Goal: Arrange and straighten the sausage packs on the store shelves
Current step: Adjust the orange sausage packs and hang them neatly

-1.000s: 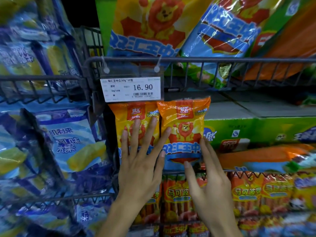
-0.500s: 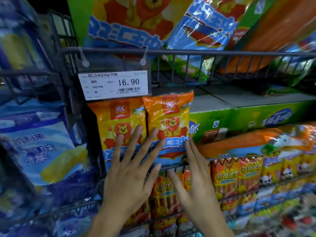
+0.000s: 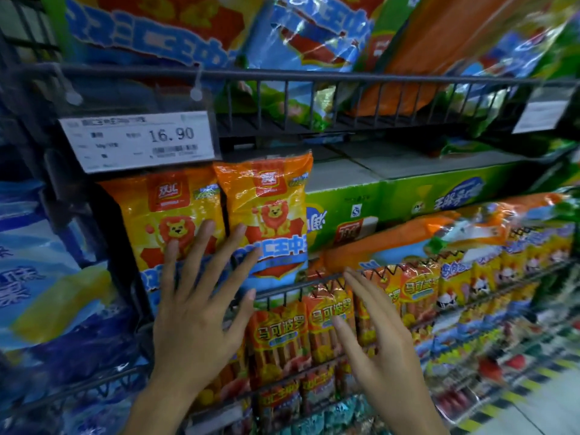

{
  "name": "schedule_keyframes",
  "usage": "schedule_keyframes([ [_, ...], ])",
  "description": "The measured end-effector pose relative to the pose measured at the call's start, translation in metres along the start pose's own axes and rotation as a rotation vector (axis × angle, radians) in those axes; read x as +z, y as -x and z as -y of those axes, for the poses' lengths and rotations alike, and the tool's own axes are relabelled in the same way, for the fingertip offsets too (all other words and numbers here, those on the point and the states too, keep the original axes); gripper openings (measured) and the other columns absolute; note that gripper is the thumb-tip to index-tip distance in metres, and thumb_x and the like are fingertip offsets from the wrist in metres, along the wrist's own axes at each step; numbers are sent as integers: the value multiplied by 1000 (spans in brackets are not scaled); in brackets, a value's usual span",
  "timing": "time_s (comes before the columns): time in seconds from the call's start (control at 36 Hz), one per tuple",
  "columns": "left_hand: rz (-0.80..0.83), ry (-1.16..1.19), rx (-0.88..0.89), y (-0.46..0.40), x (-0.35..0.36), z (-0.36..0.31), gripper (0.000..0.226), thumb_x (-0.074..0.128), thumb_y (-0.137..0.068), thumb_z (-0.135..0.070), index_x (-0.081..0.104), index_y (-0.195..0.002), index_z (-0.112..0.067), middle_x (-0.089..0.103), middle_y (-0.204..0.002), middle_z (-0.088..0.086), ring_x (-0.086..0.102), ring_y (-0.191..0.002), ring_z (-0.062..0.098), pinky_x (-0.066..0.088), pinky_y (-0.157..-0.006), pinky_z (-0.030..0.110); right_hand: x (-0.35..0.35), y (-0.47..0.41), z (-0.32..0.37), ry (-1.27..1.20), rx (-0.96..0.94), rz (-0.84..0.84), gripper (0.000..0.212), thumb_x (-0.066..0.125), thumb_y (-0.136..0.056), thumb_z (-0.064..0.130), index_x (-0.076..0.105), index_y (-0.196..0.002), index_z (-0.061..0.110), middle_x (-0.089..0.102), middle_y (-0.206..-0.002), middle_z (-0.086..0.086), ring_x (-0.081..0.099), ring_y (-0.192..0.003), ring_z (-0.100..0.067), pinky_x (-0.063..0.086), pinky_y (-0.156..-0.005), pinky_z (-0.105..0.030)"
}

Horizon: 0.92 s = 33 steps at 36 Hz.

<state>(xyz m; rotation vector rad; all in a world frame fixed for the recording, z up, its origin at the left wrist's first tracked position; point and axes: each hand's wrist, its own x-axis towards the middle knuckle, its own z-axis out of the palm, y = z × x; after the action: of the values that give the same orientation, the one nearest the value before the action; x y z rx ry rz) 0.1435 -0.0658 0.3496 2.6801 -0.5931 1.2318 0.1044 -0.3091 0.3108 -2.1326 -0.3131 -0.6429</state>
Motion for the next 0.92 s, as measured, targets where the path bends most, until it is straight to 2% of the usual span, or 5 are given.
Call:
schedule_keyframes([
  [0.14,-140,325,-98,2,5,-30,36,57,-98,-25,62,-133,-23,54,-147,-2,33,-149,25,22,-125,47,-33,0,-24,-88,78,-120,50,57,-96,39,47,-145,39,46,-145,32,41,-139,2,40,-111,-26],
  [0.33,-29,563,-249,-21,20,-107,47,63,-97,-36,54,-144,-32,45,-150,-25,40,-142,2,28,-118,18,-61,-18,-51,-269,109,-120,45,64,-95,28,53,-139,36,57,-137,21,53,-131,-8,50,-100,-31],
  [0.64,41,575,-301,-71,46,-175,66,73,-90,-37,44,-150,-40,43,-147,-32,40,-141,-5,30,-110,8,-82,-31,-91,-424,136,4,61,70,-89,33,47,-145,41,55,-142,21,52,-133,-6,48,-107,-43],
  [0.81,-17,599,-388,-78,46,-180,59,76,-86,-24,54,-137,-43,53,-134,-38,49,-129,-11,38,-99,4,-86,-34,-92,-479,123,53,63,72,-90,27,45,-146,42,55,-143,20,62,-112,10,52,-87,-13],
  [0.92,-79,569,-412,-83,40,-179,61,79,-82,-20,50,-127,-51,50,-122,-53,46,-119,-25,37,-94,-2,-86,-35,-90,-482,127,92,66,68,-90,44,38,-148,51,47,-147,30,45,-138,1,48,-108,-42],
])
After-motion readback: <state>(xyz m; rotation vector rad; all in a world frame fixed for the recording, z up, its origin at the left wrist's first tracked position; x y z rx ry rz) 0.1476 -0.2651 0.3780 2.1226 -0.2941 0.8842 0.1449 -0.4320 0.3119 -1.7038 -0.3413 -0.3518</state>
